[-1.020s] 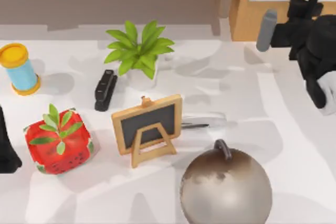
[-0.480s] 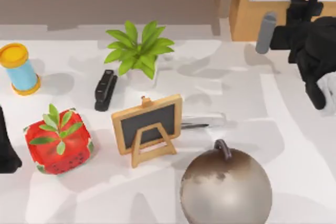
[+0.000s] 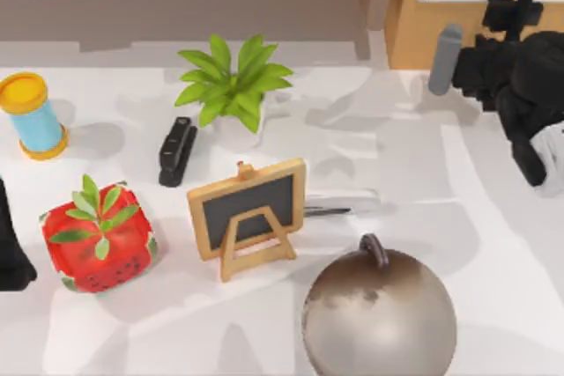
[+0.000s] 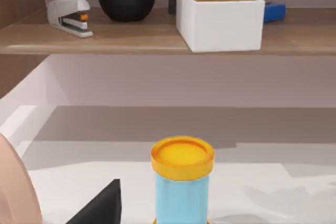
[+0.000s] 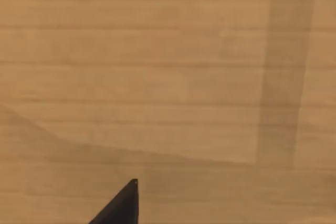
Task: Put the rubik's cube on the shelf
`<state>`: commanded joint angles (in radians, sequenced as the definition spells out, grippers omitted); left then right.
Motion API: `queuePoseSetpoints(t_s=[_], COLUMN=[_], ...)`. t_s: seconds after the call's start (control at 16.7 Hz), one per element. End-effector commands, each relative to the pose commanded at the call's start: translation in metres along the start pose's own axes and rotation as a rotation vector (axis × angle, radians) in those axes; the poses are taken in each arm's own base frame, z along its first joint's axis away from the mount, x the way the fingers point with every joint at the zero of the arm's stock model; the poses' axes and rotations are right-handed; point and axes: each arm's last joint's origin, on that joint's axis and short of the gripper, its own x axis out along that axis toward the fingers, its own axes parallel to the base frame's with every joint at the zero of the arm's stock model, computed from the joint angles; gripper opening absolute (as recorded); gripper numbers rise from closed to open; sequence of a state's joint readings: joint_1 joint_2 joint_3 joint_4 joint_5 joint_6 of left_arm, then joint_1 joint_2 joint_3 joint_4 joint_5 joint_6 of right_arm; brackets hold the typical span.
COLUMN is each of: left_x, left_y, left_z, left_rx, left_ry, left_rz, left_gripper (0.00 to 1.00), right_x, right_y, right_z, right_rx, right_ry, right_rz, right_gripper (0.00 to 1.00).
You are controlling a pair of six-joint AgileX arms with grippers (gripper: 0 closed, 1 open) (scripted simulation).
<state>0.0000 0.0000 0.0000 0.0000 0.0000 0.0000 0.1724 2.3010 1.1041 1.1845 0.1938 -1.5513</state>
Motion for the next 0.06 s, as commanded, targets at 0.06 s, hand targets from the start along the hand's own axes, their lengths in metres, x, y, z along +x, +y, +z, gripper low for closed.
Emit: queuePoseSetpoints(t_s=[0.06], left_x=[0.0], left_y=[0.0], left_z=[0.0], left_rx=[0.0], left_ry=[0.0], left_rz=[0.0], left_gripper=[1.0], right_x=[0.0], right_y=[0.0], right_z=[0.0], right_rx=[0.0], right_ry=[0.0], right_rz=[0.0], right_gripper=[1.0])
